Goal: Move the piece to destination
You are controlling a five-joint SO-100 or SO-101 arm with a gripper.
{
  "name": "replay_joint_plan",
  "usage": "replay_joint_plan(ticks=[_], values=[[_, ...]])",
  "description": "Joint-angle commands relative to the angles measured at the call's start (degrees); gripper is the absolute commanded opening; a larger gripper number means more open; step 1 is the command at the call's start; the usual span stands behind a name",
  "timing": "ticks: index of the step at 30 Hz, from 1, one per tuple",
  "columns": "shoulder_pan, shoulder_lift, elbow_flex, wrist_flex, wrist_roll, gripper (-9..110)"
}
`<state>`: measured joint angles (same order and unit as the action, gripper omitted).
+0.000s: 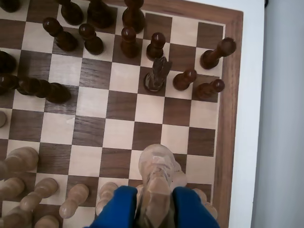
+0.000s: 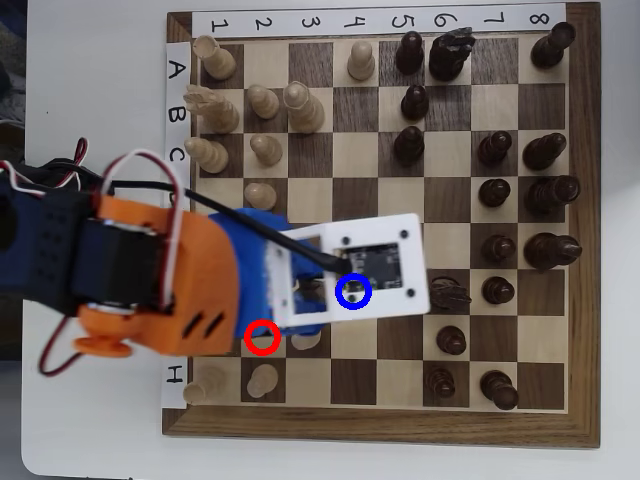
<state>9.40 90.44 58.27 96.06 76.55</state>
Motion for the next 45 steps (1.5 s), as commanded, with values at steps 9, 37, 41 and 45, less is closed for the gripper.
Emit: replay_joint_plan(ticks=[9, 37, 41, 45], values=[[-0.6, -0.7, 11.5, -6.2, 4.7, 0], [2.1, -4.1, 19.5, -24.4, 12.4, 0], [2.3, -4.6, 19.4, -24.8, 11.7, 0], [2.4, -5.0, 19.9, -25.0, 11.8, 0]])
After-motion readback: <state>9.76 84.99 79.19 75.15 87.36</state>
